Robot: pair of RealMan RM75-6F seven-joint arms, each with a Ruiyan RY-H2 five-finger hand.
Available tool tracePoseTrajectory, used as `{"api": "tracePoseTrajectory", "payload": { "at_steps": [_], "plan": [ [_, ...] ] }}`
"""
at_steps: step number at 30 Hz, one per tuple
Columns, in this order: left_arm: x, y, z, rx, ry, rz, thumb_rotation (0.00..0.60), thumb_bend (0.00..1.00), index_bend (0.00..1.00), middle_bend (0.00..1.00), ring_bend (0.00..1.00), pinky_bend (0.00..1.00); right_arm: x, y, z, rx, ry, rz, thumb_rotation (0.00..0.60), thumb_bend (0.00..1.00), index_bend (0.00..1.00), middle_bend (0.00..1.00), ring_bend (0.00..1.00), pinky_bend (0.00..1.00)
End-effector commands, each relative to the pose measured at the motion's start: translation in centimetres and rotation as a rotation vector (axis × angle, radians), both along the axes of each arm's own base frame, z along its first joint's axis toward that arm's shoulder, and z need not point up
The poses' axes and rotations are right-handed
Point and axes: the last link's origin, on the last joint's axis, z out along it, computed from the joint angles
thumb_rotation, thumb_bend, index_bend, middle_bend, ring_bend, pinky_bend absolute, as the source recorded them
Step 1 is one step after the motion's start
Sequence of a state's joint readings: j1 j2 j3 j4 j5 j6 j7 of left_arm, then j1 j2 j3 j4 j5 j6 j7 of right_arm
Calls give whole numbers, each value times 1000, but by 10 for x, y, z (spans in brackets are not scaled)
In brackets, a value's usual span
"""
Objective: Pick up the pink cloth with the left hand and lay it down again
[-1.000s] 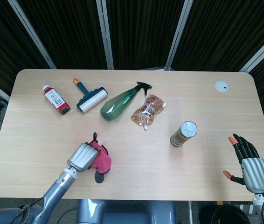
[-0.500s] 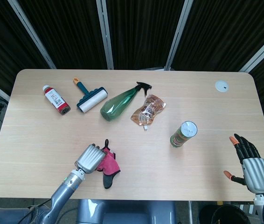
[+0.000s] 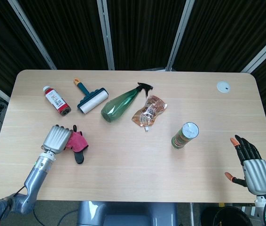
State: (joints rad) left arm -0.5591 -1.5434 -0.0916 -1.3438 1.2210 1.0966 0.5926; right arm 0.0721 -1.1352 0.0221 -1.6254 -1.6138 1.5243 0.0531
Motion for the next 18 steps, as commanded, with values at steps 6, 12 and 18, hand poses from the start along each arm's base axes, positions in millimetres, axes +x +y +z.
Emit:
{"api": "tracePoseTrajectory", "payload": {
  "at_steps": [6,12,18],
  "plan": [
    [20,30,25,92,-71,8,600,500,860,668,565,558,0,0,0,1,0,1,600,42,0,0,0,116],
    [28,46,19,130,-89,19,600,500,857,654,557,547,0,0,1,-2,-6,0,600,41,0,0,0,115],
    [20,54,14,130,-73,78,600,273,560,337,315,353,-1,-1,1,2,-9,-2,600,42,0,0,0,114]
  ]
}}
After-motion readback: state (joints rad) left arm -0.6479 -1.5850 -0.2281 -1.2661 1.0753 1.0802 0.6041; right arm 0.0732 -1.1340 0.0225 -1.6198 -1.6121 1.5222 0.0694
